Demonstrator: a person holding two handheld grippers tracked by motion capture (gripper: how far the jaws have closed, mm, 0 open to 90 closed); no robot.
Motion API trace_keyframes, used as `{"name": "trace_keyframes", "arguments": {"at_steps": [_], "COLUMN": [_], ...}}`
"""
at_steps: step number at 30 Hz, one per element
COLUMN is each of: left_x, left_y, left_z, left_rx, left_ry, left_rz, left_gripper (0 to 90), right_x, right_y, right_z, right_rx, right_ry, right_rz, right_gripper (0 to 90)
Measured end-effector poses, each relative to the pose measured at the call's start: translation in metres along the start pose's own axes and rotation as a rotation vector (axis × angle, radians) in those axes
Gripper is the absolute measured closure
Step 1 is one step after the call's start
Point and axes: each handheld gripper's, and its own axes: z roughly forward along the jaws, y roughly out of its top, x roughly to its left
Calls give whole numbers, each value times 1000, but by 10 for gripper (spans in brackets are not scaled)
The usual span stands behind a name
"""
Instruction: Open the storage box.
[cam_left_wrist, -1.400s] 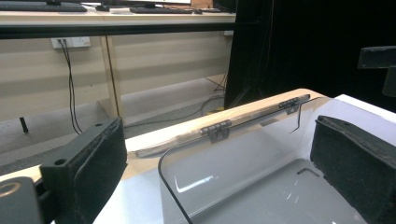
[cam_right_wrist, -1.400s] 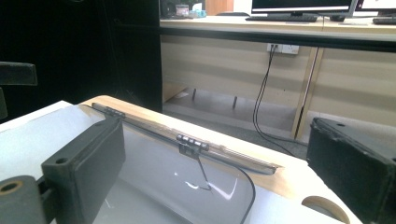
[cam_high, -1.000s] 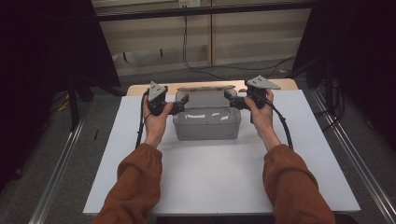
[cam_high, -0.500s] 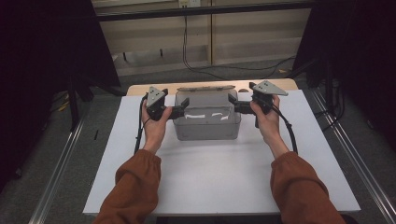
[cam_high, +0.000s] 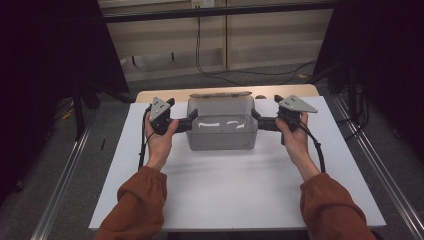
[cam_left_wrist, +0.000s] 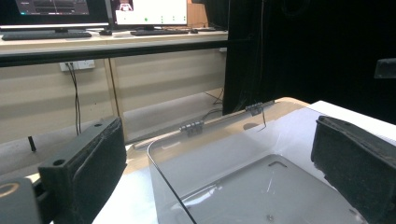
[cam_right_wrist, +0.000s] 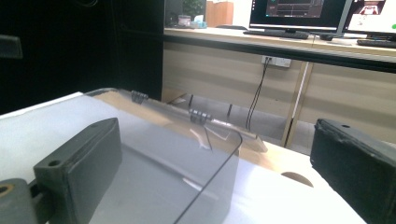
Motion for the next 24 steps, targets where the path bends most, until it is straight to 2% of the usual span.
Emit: {"name": "trace_keyframes", "arguments": {"at_steps": [8, 18, 24], "left_x": [-8, -9, -6], "left_y": [-1, -7, -13], "left_z": [-11, -27, -38], "left_rx": [-23, -27, -29], "left_ry": [-20, -6, 13], "left_rz": [6, -7, -24], "left_gripper": [34, 34, 33], "right_x": [4, 7, 5], "right_y": [-7, -5, -9], "right_z": [-16, -38, -52], "right_rx": [-1, -25, -34], "right_ry": [10, 5, -22], "right_rz": [2, -10, -12], "right_gripper": [17, 16, 17]}}
